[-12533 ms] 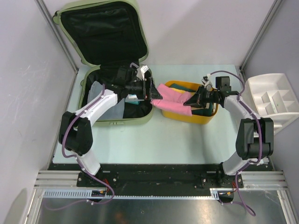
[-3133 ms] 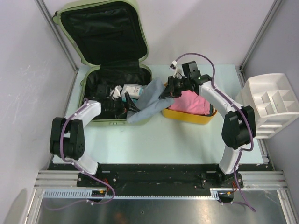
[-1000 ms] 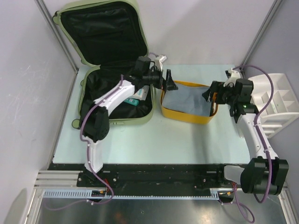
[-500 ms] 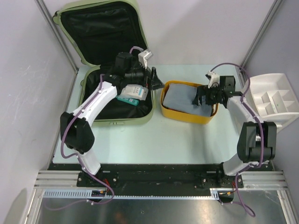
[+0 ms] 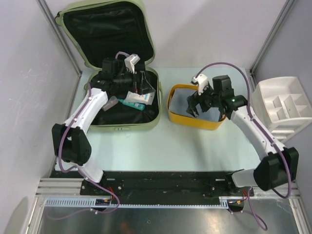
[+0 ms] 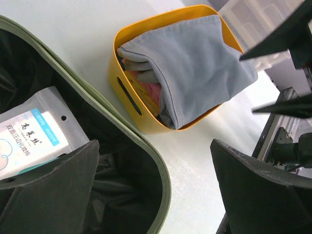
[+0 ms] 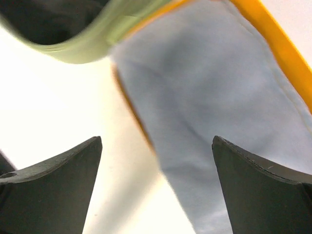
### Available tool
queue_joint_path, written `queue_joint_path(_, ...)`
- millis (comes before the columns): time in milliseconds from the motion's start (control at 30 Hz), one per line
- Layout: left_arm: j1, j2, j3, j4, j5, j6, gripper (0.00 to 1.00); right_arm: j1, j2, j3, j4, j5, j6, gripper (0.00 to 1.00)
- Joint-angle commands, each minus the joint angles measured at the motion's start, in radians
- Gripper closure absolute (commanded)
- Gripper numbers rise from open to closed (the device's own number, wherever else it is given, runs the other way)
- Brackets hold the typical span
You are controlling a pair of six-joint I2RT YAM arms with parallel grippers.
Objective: Open, take out, and arrange the luggage
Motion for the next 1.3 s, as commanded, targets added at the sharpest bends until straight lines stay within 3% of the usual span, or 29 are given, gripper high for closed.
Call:
queue_joint_path(0,0.019,-0.093,-0.024,0.0,0.063,0.064,0.0,0.104,-0.06,0.039,-0.134,-0.047,-0.085,0.01)
queue_joint_path(167,0.026,-0.115,-0.055,-0.003,0.089,0.068,0.0,0.187,-0.026,0.037,-0.162,-0.048,-0.14,0.1)
queue_joint_path(233,0.027,-0.121,-0.063,-0.003,0.092,0.067,0.0,0.207,0.002,0.037,-0.16,-0.031,-0.188,0.24)
queue_joint_path(433,0.027,-0.161,-0.101,-0.003,0.091,0.073,0.0,0.25,0.092,0.037,-0.166,0.05,-0.251,0.54)
queue_joint_path(600,0.033,-0.187,-0.136,-0.003,0.075,0.079,0.0,0.248,0.155,0.037,-0.165,0.157,-0.31,0.58)
queue_joint_path(700,0.038,-0.192,-0.152,-0.001,0.075,0.076,0.0,0.245,0.189,0.037,-0.171,0.186,-0.356,0.67)
queue_joint_path(800,0.041,-0.192,-0.155,-0.003,0.068,0.074,0.0,0.238,0.195,0.037,-0.183,0.182,-0.412,0.85)
queue_joint_path(833,0.041,-0.192,-0.155,-0.003,0.066,0.076,0.0,0.231,0.194,0.037,-0.185,0.173,-0.425,1.0)
queue_joint_path(1067,0.05,-0.164,-0.144,-0.003,0.08,0.073,0.0,0.082,0.229,0.102,-0.154,0.179,-0.541,1.0)
queue_joint_path(1267,0.049,-0.115,-0.113,-0.001,0.091,0.048,0.0,-0.069,0.383,0.323,-0.056,0.18,-0.394,1.0)
